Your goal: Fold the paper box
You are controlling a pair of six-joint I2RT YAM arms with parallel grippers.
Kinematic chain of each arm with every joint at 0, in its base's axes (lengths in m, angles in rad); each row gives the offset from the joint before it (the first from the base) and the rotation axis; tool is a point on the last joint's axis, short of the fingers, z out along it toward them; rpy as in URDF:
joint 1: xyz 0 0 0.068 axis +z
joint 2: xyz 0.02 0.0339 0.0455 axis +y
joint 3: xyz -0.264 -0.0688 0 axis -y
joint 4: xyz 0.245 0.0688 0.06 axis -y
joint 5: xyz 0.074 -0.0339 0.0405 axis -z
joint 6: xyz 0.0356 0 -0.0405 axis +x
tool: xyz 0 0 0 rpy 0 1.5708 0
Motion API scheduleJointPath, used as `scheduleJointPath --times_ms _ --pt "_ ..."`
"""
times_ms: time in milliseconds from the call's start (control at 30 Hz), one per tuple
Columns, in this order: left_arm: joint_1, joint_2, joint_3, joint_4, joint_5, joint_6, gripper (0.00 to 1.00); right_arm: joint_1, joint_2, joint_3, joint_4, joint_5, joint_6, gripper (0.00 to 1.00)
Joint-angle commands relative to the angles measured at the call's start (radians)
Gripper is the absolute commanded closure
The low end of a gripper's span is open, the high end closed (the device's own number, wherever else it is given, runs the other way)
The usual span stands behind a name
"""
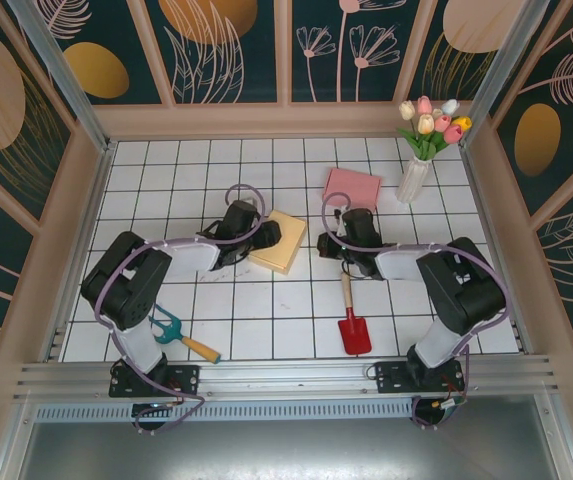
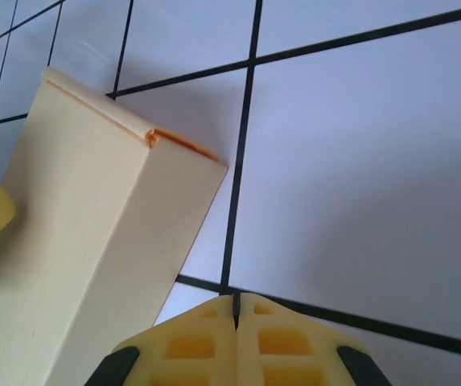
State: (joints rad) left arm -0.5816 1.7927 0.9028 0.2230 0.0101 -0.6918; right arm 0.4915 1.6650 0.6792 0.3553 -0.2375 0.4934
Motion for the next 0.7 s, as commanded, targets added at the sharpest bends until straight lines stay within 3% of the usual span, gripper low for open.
scheduleJointPath --times_ms 0,300,533,667 --pt "0.019 0.066 0.087 -0.043 0.015 0.067 0.29 -0.003 0.055 0.081 -0.06 -0.056 -0.027 1.0" --pt "0.025 0.205 0.228 -0.02 0.096 0.075 0.3 -0.023 0.208 0.198 -0.065 -0.093 -0.03 1.0" --pt "0.019 0.242 0.174 0.162 0.295 -0.042 0.32 -0.017 0.271 0.253 0.034 -0.22 0.032 1.0" --pt "0.017 0.25 0.153 0.205 0.34 -0.089 0.32 -0.009 0.251 0.251 0.03 -0.182 0.052 1.0"
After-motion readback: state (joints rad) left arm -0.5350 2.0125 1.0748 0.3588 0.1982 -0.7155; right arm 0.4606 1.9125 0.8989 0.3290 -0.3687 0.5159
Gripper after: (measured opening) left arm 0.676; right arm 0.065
